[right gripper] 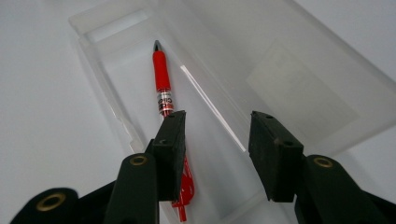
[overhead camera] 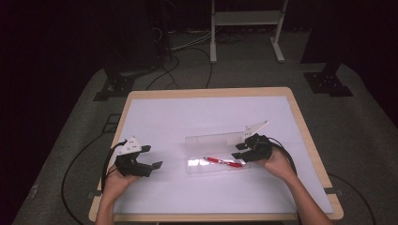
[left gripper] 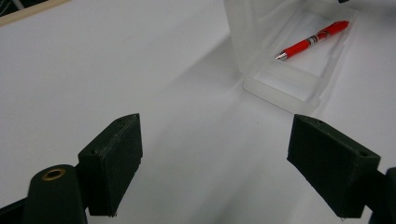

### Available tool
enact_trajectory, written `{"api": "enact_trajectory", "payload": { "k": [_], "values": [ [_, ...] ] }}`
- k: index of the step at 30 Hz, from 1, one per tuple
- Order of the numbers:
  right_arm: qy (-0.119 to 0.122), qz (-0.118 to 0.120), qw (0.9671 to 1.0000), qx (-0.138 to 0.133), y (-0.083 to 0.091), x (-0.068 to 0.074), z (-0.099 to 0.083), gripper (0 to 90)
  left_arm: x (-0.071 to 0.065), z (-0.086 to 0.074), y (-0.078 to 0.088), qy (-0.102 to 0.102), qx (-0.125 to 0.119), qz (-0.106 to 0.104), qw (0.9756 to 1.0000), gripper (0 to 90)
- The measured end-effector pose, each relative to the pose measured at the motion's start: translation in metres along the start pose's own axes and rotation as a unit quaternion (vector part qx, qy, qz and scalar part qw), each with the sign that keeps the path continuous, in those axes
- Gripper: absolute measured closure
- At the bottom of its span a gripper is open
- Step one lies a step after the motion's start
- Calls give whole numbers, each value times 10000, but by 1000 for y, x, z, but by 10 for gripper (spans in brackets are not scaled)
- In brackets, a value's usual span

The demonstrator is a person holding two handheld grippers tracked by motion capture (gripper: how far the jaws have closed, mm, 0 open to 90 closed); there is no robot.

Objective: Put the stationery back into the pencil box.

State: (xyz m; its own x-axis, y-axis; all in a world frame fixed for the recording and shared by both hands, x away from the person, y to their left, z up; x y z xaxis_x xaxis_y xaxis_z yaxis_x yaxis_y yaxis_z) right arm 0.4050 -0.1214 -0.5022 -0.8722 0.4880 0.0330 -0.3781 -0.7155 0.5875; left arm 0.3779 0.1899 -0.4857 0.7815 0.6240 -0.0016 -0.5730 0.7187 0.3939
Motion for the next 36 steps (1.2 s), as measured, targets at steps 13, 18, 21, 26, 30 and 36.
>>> {"api": "enact_trajectory", "payload": {
  "k": [13,18,21,26,30,36],
  "values": [
    [-79,-137,9999,-34,18,-7,-5,541,-1,2,1,-3,-34,-17,10000,170],
    [-108,-204,9997,-46,24,-11,-10,516,0,2,2,1,-39,-4,10000,169],
    [-172,-237,9996,-47,28,-13,-13,500,0,1,2,3,-34,6,10000,169],
    [-200,-258,9995,-52,31,-14,-15,487,0,1,2,-1,-22,6,10000,169],
    [-228,-299,9993,-68,34,-16,-15,469,-1,0,1,14,-10,-13,10000,166],
    [-217,-363,9991,-60,39,-19,-18,463,-1,1,0,25,-19,-16,10000,166]
  ]
}}
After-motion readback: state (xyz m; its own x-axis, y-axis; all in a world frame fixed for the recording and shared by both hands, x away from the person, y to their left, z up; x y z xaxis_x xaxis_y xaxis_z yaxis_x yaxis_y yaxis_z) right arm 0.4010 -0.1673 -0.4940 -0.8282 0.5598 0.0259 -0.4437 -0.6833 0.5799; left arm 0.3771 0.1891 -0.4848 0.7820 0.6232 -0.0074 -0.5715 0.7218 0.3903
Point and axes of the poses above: each handheld gripper's, and its own axes: y roughly backward along the jaws, z roughly out of its top, x roughly to its left, the point moved 10 cm from there along -y, roughly forward along the jaws, and after that the axes turned 12 degrees about -x, right-handed, at the moved point
